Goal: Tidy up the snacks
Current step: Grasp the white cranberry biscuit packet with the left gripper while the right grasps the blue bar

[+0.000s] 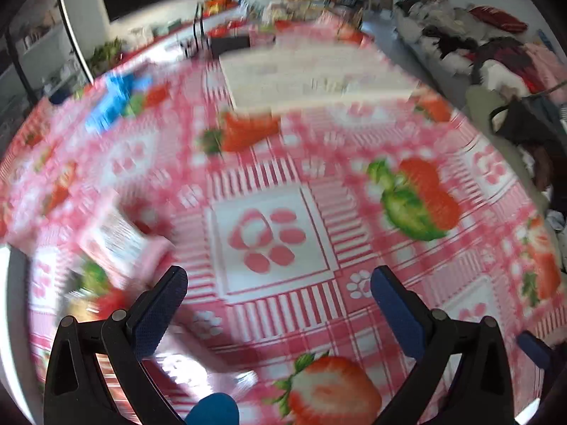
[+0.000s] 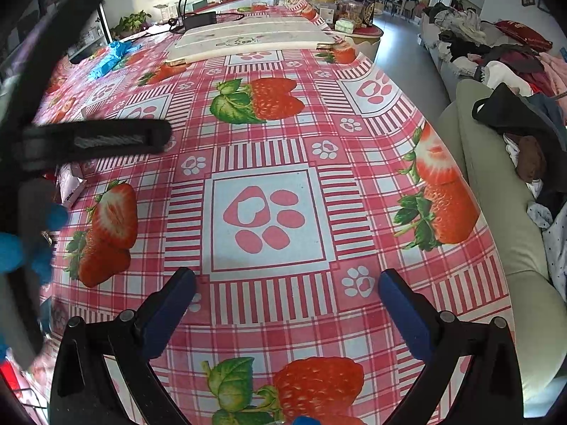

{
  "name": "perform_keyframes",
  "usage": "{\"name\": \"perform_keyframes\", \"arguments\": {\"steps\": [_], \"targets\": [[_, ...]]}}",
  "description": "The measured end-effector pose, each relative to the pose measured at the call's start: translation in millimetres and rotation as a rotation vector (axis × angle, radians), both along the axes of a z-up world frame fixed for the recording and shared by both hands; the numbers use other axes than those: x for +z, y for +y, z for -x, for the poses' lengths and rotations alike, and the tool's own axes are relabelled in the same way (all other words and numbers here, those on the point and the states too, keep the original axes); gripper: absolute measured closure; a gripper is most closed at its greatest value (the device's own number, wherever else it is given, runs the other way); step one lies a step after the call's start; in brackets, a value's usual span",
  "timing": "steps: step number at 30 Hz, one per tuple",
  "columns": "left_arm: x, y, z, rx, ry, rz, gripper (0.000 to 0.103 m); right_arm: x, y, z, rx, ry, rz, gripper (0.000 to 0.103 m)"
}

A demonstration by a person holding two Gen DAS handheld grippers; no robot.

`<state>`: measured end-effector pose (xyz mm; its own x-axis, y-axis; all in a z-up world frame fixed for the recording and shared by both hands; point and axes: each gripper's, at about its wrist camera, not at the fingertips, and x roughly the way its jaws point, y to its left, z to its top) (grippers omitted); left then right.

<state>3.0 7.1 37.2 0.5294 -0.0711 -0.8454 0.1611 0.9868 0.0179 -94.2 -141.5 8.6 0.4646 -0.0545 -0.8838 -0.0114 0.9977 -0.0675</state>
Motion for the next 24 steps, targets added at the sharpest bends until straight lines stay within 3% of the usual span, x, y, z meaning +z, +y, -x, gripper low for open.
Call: {"name": "perform_keyframes", "arguments": {"steps": [2, 4, 5, 7, 10, 15, 17, 19, 24], "targets": [[22, 4, 17, -0.026, -0.143, 0.017, 0.000, 7, 5, 4, 0.016, -0.006, -0.064, 0.000], [48, 21, 27, -0.039, -0.133, 0.005, 0.000, 15, 16, 13, 0.048, -0.009, -0.100, 0.000], [59, 23, 29, -0.041, -0.158, -0.067, 0.000, 18, 23, 17, 0.065, -0.010, -0.122, 0.000], [71, 54, 48, -0.013, -0.186, -0.063, 0.000, 22, 45, 30, 0.120, 0.003, -0.149, 0.000], [63, 99, 71, 0.041, -0.156, -0.086, 0.000, 21, 82, 49, 0.200, 0.027, -0.182, 0.000], [13, 167, 120, 0.168, -0.013, -0.066, 0.000, 20, 135, 72, 0.230, 0.081, -0.307, 0.000], [3, 179, 129, 0.196, 0.023, -0.037, 0.000, 17, 159, 80, 0.259, 0.071, -0.269, 0.000], [-7, 181, 136, 0.211, 0.044, -0.017, 0.000, 11, 182, 84, 0.293, 0.050, -0.159, 0.000], [-17, 177, 135, 0.279, 0.060, 0.009, 0.000, -1, 180, 75, 0.320, 0.034, -0.004, 0.000]]}}
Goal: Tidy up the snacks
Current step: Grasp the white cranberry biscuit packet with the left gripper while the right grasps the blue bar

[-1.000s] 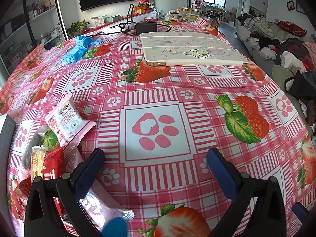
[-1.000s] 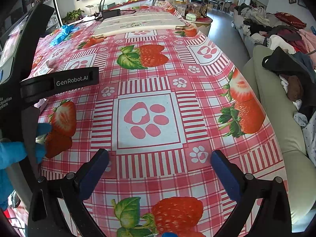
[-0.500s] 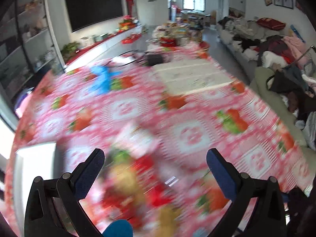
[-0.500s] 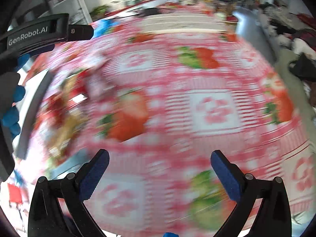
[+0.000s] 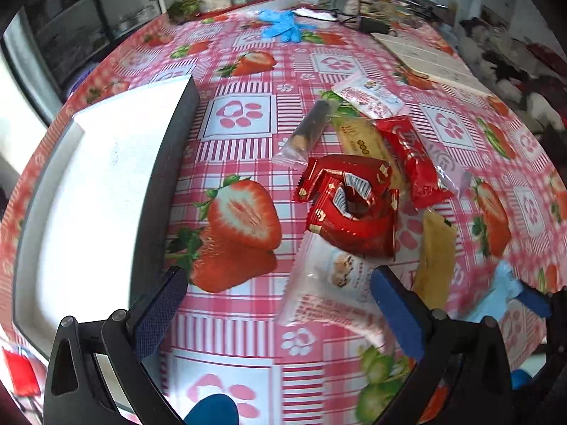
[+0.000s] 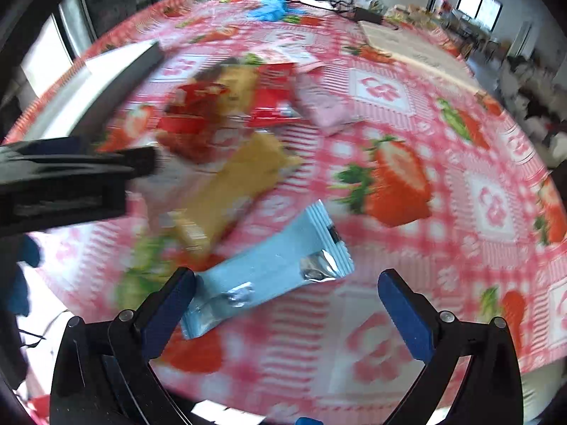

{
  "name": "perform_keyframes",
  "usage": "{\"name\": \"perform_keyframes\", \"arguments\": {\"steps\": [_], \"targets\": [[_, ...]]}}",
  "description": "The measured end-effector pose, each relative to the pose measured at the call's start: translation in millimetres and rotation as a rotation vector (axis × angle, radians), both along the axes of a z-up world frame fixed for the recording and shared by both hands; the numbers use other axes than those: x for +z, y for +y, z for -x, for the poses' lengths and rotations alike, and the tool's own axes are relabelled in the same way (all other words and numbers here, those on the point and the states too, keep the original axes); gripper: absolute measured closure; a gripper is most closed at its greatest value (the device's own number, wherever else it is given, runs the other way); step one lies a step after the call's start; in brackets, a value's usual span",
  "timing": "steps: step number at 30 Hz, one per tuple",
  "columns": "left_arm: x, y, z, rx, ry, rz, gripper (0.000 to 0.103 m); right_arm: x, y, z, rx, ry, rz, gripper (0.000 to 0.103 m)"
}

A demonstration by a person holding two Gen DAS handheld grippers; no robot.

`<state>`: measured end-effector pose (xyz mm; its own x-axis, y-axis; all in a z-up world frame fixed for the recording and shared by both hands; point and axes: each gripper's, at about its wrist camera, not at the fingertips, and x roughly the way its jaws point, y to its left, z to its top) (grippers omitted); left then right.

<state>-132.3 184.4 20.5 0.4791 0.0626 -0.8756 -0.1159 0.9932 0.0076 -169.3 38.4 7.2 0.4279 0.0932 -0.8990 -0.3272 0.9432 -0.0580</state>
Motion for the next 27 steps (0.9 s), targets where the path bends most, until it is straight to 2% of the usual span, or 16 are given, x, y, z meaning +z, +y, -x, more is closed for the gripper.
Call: {"name": "perform_keyframes", "arguments": {"steps": [3, 5, 6, 8, 12, 14, 18, 22, 27], "targets": [[-1, 1, -4, 0.095, 0.036, 0.038, 0.000, 0, -29, -21, -0.073, -0.004, 0.015, 0.000], [2, -1, 1, 0.139, 0.040, 0.054, 0.000, 1, -51, -26, -0.123, 0.023, -0.023, 0.000], [3, -3, 3, 0.160, 0.034, 0.049, 0.000, -1, -61, -31, -0.138, 0.055, -0.063, 0.000], [0, -6, 0, 0.221, 0.064, 0.024, 0.000, -2, -65, -31, -0.133, 0.045, -0.066, 0.000], [-14, 0, -12, 0.316, 0.126, 0.127, 0.000, -4, -61, -30, -0.124, 0.025, -0.043, 0.000], [-13, -3, -11, 0.307, 0.126, 0.079, 0.000, -4, -60, -31, -0.121, 0.019, -0.046, 0.000], [-17, -3, 4, 0.213, 0.088, 0.020, 0.000, -4, -62, -27, -0.098, 0.000, -0.052, 0.000], [-17, 0, 14, 0.181, 0.046, 0.013, 0.000, -5, -59, -28, -0.105, -0.016, -0.054, 0.000], [-17, -2, 15, 0.181, 0.037, 0.015, 0.000, -3, -62, -35, -0.130, 0.018, -0.073, 0.000]]}}
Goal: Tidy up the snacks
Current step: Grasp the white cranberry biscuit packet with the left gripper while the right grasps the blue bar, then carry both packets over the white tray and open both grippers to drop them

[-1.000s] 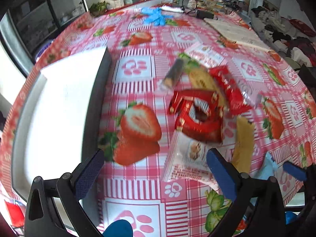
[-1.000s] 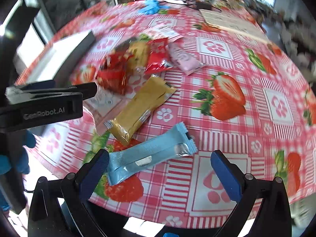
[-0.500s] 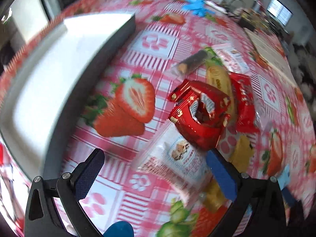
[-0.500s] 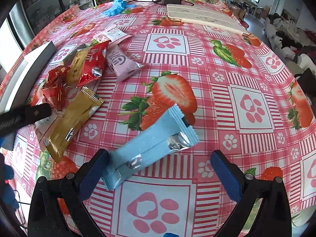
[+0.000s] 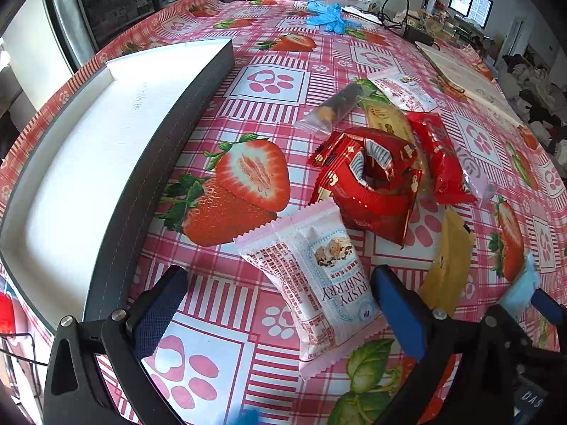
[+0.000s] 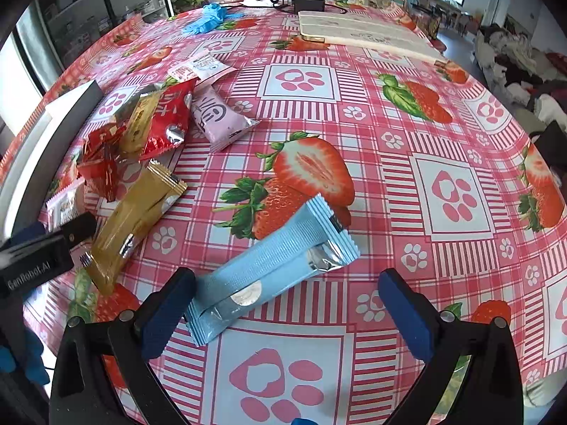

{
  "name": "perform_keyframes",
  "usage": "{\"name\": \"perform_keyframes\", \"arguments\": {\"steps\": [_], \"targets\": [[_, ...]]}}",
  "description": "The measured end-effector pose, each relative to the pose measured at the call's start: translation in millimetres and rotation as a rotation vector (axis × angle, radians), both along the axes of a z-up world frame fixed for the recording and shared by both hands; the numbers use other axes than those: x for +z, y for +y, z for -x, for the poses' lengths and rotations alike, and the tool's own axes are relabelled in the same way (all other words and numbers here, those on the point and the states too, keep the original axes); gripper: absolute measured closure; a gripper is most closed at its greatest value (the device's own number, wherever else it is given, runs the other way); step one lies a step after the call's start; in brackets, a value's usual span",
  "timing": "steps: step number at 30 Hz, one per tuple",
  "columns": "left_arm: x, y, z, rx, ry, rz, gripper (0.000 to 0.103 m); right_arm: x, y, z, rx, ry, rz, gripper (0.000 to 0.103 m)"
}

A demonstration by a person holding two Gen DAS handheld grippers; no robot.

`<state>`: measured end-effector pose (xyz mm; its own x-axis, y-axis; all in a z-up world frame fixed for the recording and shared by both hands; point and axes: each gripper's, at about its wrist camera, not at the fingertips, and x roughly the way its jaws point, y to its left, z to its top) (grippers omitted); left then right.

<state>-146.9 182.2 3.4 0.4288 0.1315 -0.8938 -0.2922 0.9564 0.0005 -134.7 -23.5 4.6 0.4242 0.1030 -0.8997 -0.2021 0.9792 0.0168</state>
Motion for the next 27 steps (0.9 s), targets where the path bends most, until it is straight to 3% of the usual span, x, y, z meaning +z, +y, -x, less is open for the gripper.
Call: {"name": "perform_keyframes", "arguments": {"steps": [6, 9, 11, 12, 13, 14, 15, 16, 17, 21, 27], "targets": [[0, -2, -14, 0.004, 0.072, 0.017, 0.000, 8, -7, -16, -0.100, 0.093, -0.150, 0.000], [2, -10, -15, -0.060, 0.065, 0.006, 0.005, 5, 14, -20, -0.029, 0.105, -0.058, 0.000], [5, -16, -13, -0.109, 0.052, 0.002, 0.018, 2, 23, -14, 0.021, 0.085, 0.024, 0.007], [7, -17, -11, -0.129, 0.044, 0.003, 0.023, 3, 23, -9, 0.043, 0.061, 0.050, 0.020], [9, -18, -8, -0.141, 0.033, 0.002, 0.035, 8, 21, -4, 0.058, 0.040, 0.049, 0.041], [10, -18, -7, -0.151, 0.028, 0.004, 0.044, 10, 17, -2, 0.057, 0.036, 0.045, 0.055], [11, -19, -5, -0.164, 0.022, 0.003, 0.051, 12, 12, -2, 0.052, 0.039, 0.038, 0.079], [12, -19, -4, -0.178, 0.018, 0.002, 0.058, 14, 6, -3, 0.048, 0.053, 0.009, 0.079], [13, -19, -2, -0.189, 0.017, 0.007, 0.060, 14, 0, -3, 0.046, 0.065, -0.030, 0.079], [16, -13, 11, -0.211, 0.006, 0.035, 0.062, 19, -23, 3, 0.013, 0.072, -0.132, 0.079], [25, -18, 32, -0.265, -0.031, -0.017, 0.062, 34, -32, 8, 0.016, 0.045, -0.176, 0.079]]}}
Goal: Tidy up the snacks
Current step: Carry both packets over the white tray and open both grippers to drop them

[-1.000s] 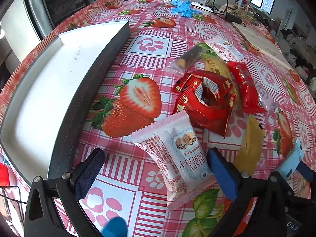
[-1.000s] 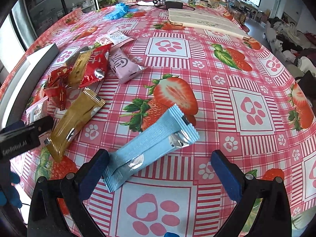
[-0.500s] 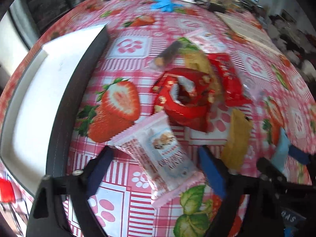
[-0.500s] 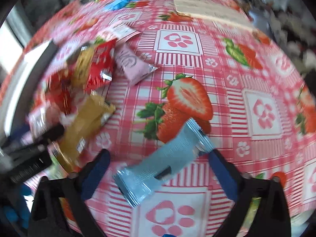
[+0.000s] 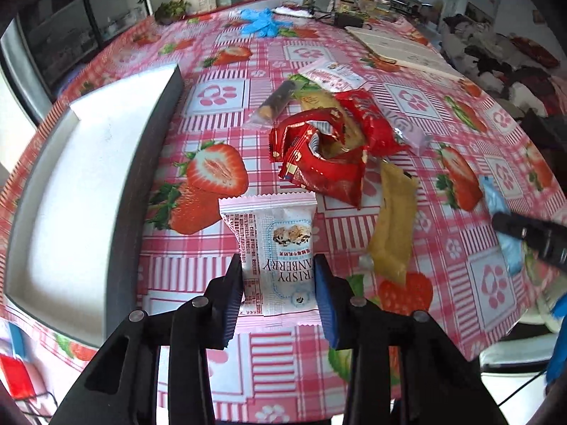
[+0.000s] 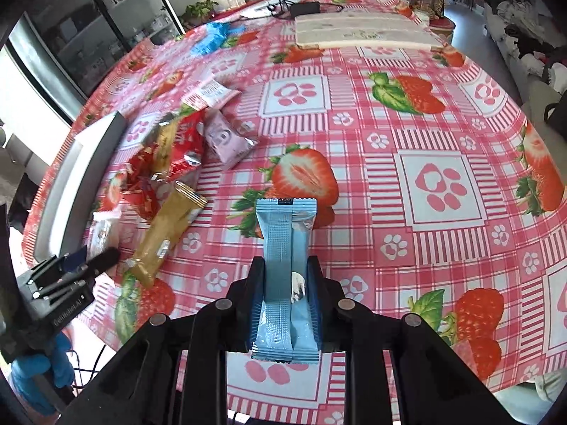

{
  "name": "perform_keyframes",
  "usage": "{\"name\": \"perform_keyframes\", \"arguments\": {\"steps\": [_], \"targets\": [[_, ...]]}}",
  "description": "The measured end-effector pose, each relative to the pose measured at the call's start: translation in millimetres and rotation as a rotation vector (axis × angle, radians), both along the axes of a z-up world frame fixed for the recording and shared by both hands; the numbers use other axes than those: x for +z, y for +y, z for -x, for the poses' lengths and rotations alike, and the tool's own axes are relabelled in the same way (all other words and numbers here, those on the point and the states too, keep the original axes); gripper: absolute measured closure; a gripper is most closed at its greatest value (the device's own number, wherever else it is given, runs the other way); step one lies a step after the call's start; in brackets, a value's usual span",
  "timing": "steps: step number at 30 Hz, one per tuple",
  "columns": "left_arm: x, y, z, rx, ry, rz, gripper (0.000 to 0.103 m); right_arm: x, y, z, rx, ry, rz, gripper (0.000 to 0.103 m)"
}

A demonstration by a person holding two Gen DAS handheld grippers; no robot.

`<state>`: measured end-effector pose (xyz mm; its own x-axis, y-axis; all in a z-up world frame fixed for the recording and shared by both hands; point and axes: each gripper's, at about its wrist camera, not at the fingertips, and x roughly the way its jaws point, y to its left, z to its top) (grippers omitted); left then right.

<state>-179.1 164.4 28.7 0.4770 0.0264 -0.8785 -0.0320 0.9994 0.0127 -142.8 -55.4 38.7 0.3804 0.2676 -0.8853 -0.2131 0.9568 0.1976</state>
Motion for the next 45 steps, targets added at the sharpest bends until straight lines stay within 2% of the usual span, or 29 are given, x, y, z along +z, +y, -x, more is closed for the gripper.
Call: {"name": "perform_keyframes", "arguments": {"steps": [3, 11, 21, 28, 34, 39, 45], "targets": [[12, -1, 5, -0.018, -0.037, -0.022, 0.062, 13, 9, 0, 0.026, -0.025, -0.009, 0.079], [47, 22, 6, 0.009, -0.110, -0.009, 0.062, 41, 51, -11, 0.108, -0.055, -0.055, 0.079], [68, 106, 9, 0.157, -0.156, -0.052, 0.062, 66, 155, -22, 0.295, -0.055, -0.116, 0.079], [54, 177, 14, 0.302, -0.131, -0.059, 0.062, 64, 257, -18, 0.471, -0.056, -0.094, 0.079], [31, 214, 19, 0.369, -0.083, -0.037, 0.062, 51, 328, -11, 0.580, -0.034, -0.068, 0.079], [16, 222, 18, 0.383, -0.053, -0.021, 0.062, 36, 358, -14, 0.614, -0.008, -0.037, 0.079], [4, 227, 14, 0.379, -0.031, -0.004, 0.062, 27, 368, -16, 0.611, 0.011, -0.011, 0.079]]}}
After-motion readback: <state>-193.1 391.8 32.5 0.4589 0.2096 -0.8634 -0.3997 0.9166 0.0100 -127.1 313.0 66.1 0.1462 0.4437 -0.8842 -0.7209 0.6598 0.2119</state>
